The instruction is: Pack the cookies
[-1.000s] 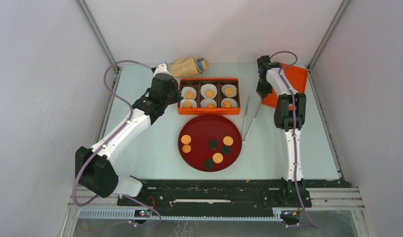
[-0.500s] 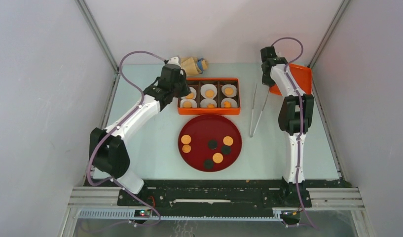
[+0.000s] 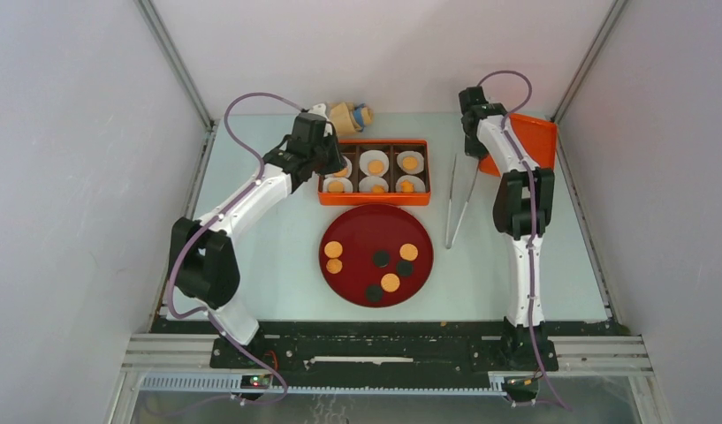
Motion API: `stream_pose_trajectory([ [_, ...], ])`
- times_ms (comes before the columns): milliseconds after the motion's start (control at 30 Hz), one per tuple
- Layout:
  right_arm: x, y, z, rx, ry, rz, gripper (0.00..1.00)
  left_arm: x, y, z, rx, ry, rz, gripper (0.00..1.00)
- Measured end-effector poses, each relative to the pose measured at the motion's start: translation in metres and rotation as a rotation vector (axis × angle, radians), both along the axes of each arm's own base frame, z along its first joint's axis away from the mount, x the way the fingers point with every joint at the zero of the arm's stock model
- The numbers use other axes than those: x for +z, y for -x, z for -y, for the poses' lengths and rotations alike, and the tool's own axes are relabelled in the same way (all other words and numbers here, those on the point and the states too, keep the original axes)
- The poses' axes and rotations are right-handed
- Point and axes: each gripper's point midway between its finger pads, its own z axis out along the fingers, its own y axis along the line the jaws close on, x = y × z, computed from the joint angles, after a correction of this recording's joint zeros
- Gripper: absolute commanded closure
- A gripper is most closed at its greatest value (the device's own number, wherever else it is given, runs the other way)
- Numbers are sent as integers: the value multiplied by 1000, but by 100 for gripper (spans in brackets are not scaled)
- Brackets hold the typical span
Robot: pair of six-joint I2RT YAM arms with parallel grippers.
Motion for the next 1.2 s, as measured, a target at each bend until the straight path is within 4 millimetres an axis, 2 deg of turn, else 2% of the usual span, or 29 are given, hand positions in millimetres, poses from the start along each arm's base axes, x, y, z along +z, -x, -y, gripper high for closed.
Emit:
stream_pose_trajectory([
  [133,-38,16,1,-9,-26,-121,100,0,1,2,-9,7,-3,100],
  [267,-63,30,2,-25,-65,-219,99,0,1,2,-11,8,-4,100],
  [300,-66,33,2,-29,-75,-235,92,0,1,2,-11,9,-3,100],
  [433,-69,37,1,-35,-107,-250,55,0,2,4,-20,17,-5,100],
  [500,-72,39,-1,-40,-119,-257,44,0,3,5,-26,21,-7,100],
  [567,-73,40,-2,-40,-123,-262,39,-1,3,6,-29,23,-9,100],
  [833,-70,36,-1,-53,-149,-243,39,-11,7,5,-33,17,-30,100],
  [967,-58,20,1,-65,-170,-186,43,-11,8,6,-40,22,-31,100],
  [1033,-54,14,5,-75,-175,-160,49,-11,8,7,-44,24,-32,100],
  [1100,-56,10,10,-90,-180,-150,55,-11,9,7,-46,26,-33,100],
  [1200,-70,10,16,-114,-186,-166,57,-11,9,8,-48,27,-33,100],
])
